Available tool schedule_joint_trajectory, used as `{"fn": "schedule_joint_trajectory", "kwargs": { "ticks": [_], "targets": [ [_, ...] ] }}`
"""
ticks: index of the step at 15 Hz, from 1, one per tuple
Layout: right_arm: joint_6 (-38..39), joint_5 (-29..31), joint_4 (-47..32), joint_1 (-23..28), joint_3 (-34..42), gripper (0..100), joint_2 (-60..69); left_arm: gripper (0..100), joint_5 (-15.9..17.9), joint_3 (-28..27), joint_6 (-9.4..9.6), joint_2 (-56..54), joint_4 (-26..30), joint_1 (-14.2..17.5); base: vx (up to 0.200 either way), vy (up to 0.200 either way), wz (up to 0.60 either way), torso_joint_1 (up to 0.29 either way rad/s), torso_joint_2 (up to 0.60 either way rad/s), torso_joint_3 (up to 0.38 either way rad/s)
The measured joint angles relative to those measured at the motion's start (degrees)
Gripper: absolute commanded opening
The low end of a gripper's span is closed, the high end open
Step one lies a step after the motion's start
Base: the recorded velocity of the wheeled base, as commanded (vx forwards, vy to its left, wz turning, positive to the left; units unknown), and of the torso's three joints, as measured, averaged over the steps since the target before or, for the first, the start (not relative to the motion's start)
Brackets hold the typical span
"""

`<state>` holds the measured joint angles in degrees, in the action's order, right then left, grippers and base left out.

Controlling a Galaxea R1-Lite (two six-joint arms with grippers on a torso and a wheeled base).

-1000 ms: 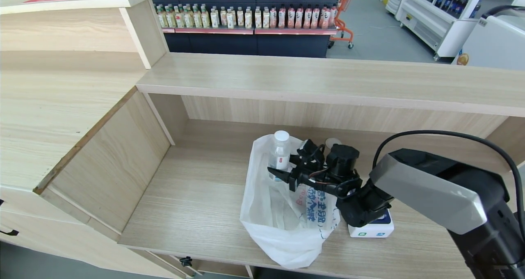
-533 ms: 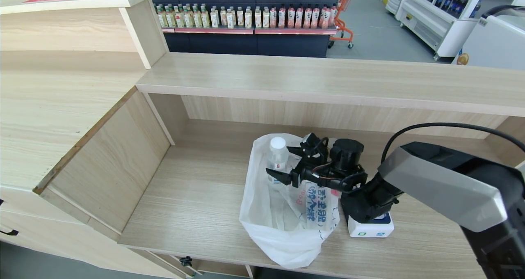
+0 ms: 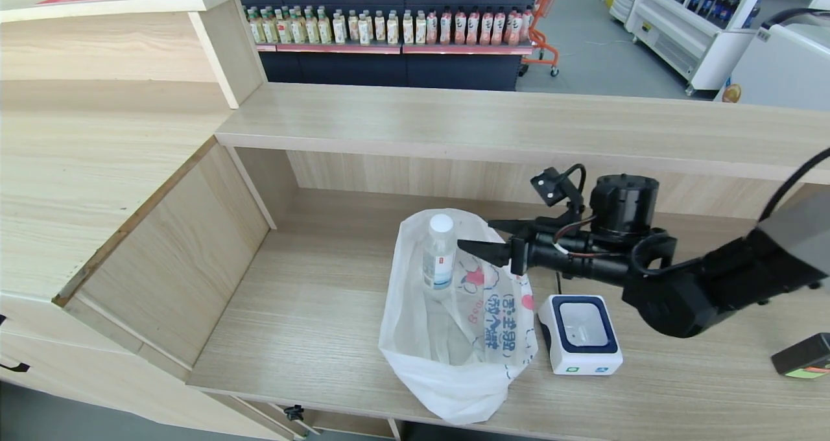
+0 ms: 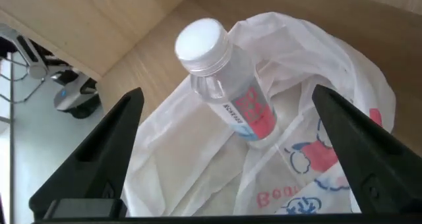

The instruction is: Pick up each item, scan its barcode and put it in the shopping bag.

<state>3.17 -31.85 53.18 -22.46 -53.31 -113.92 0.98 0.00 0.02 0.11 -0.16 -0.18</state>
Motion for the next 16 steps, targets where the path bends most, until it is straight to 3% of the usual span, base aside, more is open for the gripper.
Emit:
{"fn": "schedule_joint_trajectory", "kwargs": {
  "ticks": [4,9,16],
  "targets": [
    [3.2,1.0,-4.3,1.2,12.0,100,15.1,100,0.0,0.0,-0.02,0.0,0.0,0.0,0.0,0.0,0.0,0.0,0.0,0.0],
    [2.0,10.0,-9.3,6.8,21.0,100,27.7,100,0.0,0.0,0.0,0.0,0.0,0.0,0.0,0.0,0.0,0.0,0.0,0.0],
    [-5.7,11.1,-11.2,24.9,34.4,100,33.9,100,0.0,0.0,-0.02,0.0,0.0,0.0,0.0,0.0,0.0,0.0,0.0,0.0]
  ]
}}
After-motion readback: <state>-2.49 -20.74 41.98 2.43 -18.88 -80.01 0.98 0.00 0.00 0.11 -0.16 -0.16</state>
